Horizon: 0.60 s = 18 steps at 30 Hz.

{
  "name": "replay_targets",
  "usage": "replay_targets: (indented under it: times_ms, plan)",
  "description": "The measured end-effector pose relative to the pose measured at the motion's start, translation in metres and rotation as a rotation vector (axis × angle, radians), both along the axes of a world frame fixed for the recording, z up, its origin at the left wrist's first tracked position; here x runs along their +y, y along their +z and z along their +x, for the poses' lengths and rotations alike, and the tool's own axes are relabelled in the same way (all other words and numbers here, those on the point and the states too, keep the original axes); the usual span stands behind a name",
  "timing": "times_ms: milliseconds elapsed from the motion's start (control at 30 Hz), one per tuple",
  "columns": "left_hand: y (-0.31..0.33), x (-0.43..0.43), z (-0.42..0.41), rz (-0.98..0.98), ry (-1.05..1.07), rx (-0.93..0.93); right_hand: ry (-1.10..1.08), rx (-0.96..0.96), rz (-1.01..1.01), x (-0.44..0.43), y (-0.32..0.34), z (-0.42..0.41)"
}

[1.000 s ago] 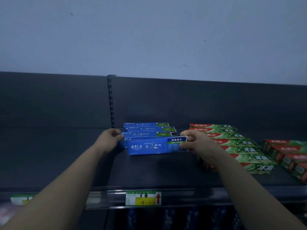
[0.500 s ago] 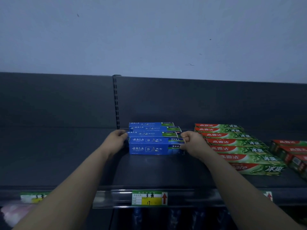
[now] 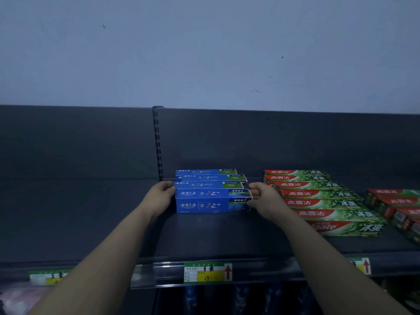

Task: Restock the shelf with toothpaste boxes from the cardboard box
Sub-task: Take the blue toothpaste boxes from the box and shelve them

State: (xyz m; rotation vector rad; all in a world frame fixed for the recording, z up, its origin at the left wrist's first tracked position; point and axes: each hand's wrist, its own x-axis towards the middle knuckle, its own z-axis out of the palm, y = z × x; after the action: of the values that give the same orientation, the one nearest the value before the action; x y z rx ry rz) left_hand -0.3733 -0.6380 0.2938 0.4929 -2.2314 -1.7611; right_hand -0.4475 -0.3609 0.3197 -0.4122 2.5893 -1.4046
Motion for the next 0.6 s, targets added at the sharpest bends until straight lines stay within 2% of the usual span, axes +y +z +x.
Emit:
replay_targets:
  times_ms: [333,500,600]
  plan:
    - [0.003,-0.002,0.010,-0.079,0.094,-0.085,0.054,0.030,0.030,0.006,0.000,0.004]
    - [0.013,0.009,0.031,0.011,-0.096,-0.134,0.121,-0.014,0.058,0.012,0.002,0.011]
    - [0.015,0.010,0.036,0.095,-0.100,-0.125,0.141,-0.056,0.035,0.013,0.004,0.014]
